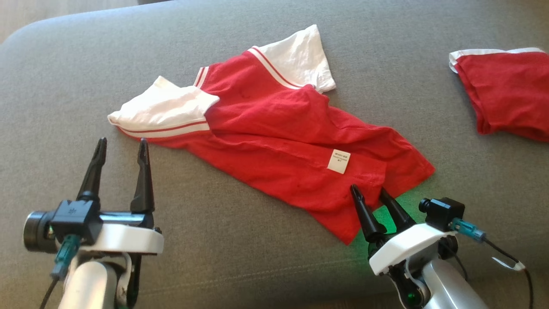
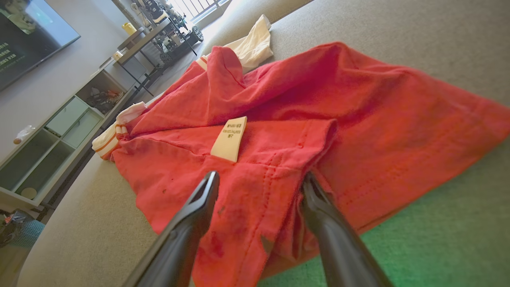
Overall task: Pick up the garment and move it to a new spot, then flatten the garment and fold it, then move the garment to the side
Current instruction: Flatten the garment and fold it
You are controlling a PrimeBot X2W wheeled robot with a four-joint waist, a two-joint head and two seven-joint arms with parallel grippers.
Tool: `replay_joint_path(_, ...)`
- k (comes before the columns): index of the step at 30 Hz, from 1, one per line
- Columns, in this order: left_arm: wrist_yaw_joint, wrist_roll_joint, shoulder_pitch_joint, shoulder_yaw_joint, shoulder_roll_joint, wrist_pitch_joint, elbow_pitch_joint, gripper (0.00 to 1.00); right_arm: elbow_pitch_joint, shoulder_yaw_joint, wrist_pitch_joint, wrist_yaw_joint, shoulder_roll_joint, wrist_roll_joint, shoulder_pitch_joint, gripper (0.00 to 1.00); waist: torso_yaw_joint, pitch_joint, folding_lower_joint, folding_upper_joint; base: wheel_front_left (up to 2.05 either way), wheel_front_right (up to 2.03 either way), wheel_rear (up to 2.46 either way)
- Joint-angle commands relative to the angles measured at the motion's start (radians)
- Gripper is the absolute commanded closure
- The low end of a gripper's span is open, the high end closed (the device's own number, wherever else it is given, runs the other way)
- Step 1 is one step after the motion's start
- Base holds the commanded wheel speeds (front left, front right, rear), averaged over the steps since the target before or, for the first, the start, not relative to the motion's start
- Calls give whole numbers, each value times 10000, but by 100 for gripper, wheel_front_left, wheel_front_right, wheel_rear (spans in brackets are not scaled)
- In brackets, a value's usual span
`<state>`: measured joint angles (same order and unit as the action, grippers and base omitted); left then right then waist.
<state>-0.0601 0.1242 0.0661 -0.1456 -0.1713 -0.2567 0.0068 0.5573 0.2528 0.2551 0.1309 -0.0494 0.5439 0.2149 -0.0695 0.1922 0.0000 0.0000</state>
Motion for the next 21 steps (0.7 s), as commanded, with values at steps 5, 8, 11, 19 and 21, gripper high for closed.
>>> replay_joint_path(5, 222, -270, 25, 487, 222, -51, -500, 0, -570, 154, 67, -2, -8, -378, 235, 0, 148, 69, 0, 0, 0, 0, 0)
replay_joint_path(8, 286, -356, -45, 510, 336, -51, -523, 0, -753, 49, 67, -2, -8, -616, 213, 0, 161, 78, 0, 0, 0, 0, 0)
replay_joint_path(11, 331, -423, -109, 545, 430, -51, -553, 0, -904, -221, 67, -2, -8, -838, 70, 0, 145, 89, 0, 0, 0, 0, 0)
replay_joint_path(19, 427, -494, -157, 691, 637, -51, -607, 0, -1446, -159, 67, -2, -8, -654, -434, 0, 62, 147, 0, 0, 0, 0, 0)
replay_joint_path(21, 453, -496, -165, 700, 701, -51, -592, 0, -1513, -192, 67, -2, -8, -739, -504, 0, 70, 157, 0, 0, 0, 0, 0)
